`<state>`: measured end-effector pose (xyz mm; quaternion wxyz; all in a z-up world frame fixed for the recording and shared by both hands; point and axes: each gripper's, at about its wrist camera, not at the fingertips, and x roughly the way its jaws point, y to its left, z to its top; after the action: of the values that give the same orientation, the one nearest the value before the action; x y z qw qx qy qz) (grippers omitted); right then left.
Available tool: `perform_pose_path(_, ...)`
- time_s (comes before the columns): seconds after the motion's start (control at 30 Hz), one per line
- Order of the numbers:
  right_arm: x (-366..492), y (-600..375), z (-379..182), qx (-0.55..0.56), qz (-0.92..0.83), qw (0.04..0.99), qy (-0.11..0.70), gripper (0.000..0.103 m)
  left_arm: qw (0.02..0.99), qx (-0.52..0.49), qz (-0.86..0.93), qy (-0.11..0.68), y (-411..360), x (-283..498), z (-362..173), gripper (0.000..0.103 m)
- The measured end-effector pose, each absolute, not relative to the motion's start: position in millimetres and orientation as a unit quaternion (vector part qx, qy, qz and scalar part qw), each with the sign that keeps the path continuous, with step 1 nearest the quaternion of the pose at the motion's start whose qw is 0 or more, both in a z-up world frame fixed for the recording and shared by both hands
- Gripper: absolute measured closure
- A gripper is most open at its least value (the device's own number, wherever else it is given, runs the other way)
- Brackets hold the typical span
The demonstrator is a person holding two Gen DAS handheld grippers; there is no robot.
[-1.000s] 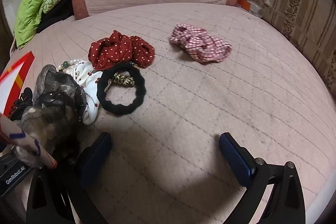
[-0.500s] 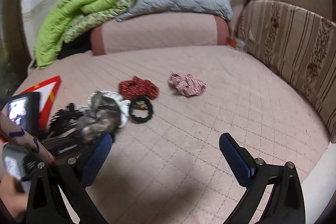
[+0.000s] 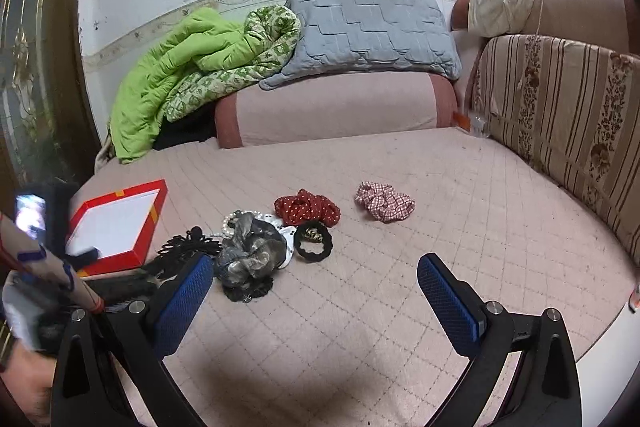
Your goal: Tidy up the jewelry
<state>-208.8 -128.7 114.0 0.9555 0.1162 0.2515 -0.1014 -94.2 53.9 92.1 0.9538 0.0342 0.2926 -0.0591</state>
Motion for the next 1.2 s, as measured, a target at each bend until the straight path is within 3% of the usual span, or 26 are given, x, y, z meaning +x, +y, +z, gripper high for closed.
perform_pose_path(0.53,-201.1,-119.5,110.7,0.135,-0.084,0.950,0.268,0.000,0.958,0.008,-0.041,0.285,92.7,-128.6,122.7,0.000)
perform_pose_path(1.2,-185.4,-94.7,109.8,0.101,-0.079,0.949,0.289,0.000,0.949,-0.008,-0.044,0.311,100.6,-106.0,104.1,0.000)
